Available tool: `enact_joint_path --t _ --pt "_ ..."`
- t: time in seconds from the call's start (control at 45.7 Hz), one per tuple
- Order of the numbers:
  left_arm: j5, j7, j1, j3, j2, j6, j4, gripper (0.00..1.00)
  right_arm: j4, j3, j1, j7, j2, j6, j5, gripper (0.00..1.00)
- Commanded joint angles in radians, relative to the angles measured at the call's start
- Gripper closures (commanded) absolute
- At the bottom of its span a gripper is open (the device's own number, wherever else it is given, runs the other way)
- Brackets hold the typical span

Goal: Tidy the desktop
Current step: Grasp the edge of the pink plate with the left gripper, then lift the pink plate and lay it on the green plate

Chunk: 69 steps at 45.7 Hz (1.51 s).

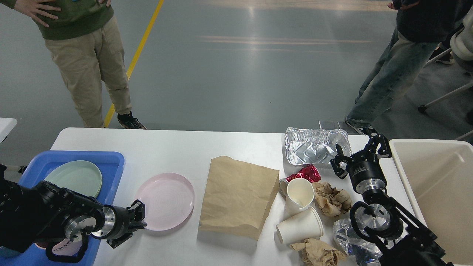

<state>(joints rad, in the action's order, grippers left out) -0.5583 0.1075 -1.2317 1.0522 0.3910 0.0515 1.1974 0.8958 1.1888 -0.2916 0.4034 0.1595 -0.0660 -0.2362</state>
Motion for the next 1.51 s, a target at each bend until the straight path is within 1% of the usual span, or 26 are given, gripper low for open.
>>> enact_joint_path --t 0.0,0.131,0.219,0.35,0.438,0.503,0.547,0.635,0.7,0.766,0.853,0.919,1.072,1.16,1.269,1.357,1.488 --pt "0.0 0.0 -0.011 0.008 0.006 0.024 0.005 1.0 0.0 0.0 0.0 0.0 0.0 0.0 0.0 0.0" --pt "0.002 -0.009 -0.051 0.026 0.054 0.096 0.03 1.0 0.0 0.0 0.0 0.0 0.0 0.0 0.0 0.0" --pt "0.002 -0.015 -0.138 0.087 0.078 0.126 0.077 1.0 0.0 0.0 0.0 0.0 0.0 0.0 0.0 0.0" --pt "0.006 -0.017 -0.336 0.206 0.092 0.131 0.194 1.0 0.0 0.0 0.0 0.0 0.0 0.0 0.0 0.0" --pt "0.02 -0.031 -0.466 0.27 0.112 0.131 0.287 1.0 -0.002 0.0 0.0 0.0 0.0 0.0 0.0 0.0" --pt "0.032 -0.045 -0.601 0.333 0.124 0.129 0.387 1.0 0.0 0.0 0.0 0.0 0.0 0.0 0.0 0.0" --pt "0.035 -0.046 -0.696 0.385 0.123 0.131 0.441 1.0 0.0 0.0 0.0 0.0 0.0 0.0 0.0 0.0" --pt "0.035 -0.06 -0.85 0.449 0.12 0.151 0.514 1.0 -0.002 0.0 0.0 0.0 0.0 0.0 0.0 0.0" --pt "0.035 -0.084 -0.939 0.473 0.105 0.204 0.548 1.0 -0.002 0.0 0.0 0.0 0.0 0.0 0.0 0.0" --pt "0.037 -0.1 -1.026 0.508 0.08 0.287 0.564 1.0 -0.002 0.0 0.0 0.0 0.0 0.0 0.0 0.0" --pt "0.037 -0.103 -1.109 0.545 0.062 0.425 0.564 1.0 -0.002 0.0 0.0 0.0 0.0 0.0 0.0 0.0" --pt "0.037 -0.103 -1.15 0.566 0.066 0.49 0.564 1.0 -0.002 0.0 0.0 0.0 0.0 0.0 0.0 0.0" --pt "0.038 -0.101 -1.161 0.585 0.078 0.482 0.551 1.0 -0.002 0.0 0.0 0.0 0.0 0.0 0.0 0.0" --pt "0.038 -0.103 -1.137 0.614 0.109 0.485 0.498 1.0 -0.002 0.0 0.0 0.0 0.0 0.0 0.0 0.0" --pt "0.038 -0.111 -1.008 0.612 0.204 0.504 0.366 1.0 0.0 0.0 0.0 0.0 0.0 0.0 0.0 0.0" --pt "0.044 -0.123 -0.928 0.614 0.246 0.522 0.237 1.0 0.0 0.0 0.0 0.0 0.0 0.0 0.0 0.0" --pt "0.054 -0.12 -0.694 0.572 0.279 0.538 0.007 1.0 0.0 0.0 0.0 0.0 0.0 0.0 0.0 0.0"
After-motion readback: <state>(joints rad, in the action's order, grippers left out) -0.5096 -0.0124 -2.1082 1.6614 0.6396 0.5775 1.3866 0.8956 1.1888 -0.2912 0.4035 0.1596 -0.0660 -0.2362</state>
